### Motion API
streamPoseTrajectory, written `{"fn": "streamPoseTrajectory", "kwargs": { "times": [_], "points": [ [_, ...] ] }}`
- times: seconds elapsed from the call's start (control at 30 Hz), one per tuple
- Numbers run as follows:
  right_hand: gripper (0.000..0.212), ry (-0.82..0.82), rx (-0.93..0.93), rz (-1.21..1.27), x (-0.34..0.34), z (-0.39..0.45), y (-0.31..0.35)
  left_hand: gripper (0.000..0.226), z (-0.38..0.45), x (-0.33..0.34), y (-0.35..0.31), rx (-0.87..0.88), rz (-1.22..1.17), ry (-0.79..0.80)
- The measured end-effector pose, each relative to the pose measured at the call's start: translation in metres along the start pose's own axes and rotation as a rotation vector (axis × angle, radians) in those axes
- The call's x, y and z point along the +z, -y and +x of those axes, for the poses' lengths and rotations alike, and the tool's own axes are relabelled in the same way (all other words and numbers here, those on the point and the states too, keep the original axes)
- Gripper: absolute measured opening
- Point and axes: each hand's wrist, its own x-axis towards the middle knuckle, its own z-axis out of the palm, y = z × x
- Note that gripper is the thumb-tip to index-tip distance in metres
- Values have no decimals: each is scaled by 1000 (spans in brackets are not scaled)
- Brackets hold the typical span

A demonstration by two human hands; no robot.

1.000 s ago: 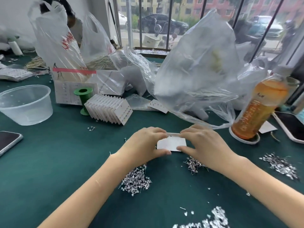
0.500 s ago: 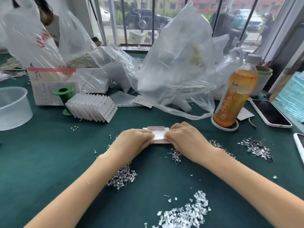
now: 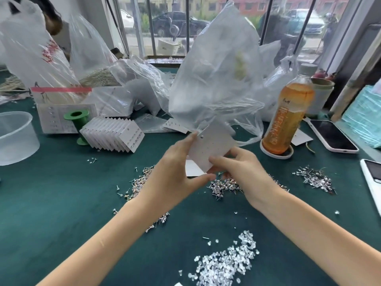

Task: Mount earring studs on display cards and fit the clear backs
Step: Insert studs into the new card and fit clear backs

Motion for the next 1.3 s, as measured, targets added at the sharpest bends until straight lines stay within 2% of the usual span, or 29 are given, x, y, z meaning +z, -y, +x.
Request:
{"fn": "streamPoseTrajectory", "kwargs": {
  "times": [0.13,0.3,0.33,0.4,0.47,0.53,0.63,0.7,0.77,0.9,1.03,1.13,1.3],
  "points": [
    [8,159,241,180,8,-3,-4,77,-4,-4,4,23,57,-49],
    [1,318,315,256,28,1,-10,73,-11,-22,19,41,107,21],
    [5,346,291,208,30,2,-11,73,-12,-27,24,30,112,28],
    [17,354,180,-40,35,1,-13,74,-16,-43,38,-10,130,10],
    [19,313,12,-297,38,-2,-20,80,-21,-58,53,-54,159,-13],
    [22,361,-115,-484,44,-7,-26,87,-29,-67,66,-83,184,-22],
    [42,421,-287,-792,59,-9,-34,91,-42,-68,78,-133,204,-25],
    [55,415,-359,-920,69,-10,-35,90,-46,-66,83,-149,218,-17],
    [59,433,-416,-997,78,-11,-34,86,-46,-64,85,-159,230,-28],
    [35,448,-565,-1030,89,-14,-32,79,-47,-63,85,-159,250,-27],
    [13,438,-624,-965,90,-17,-34,76,-49,-61,81,-142,232,-24],
    [7,391,-648,-924,89,-18,-37,74,-49,-60,78,-128,210,-36],
    [9,359,-523,-716,80,-15,-33,77,-52,-56,75,-102,188,-15]
  ]
}}
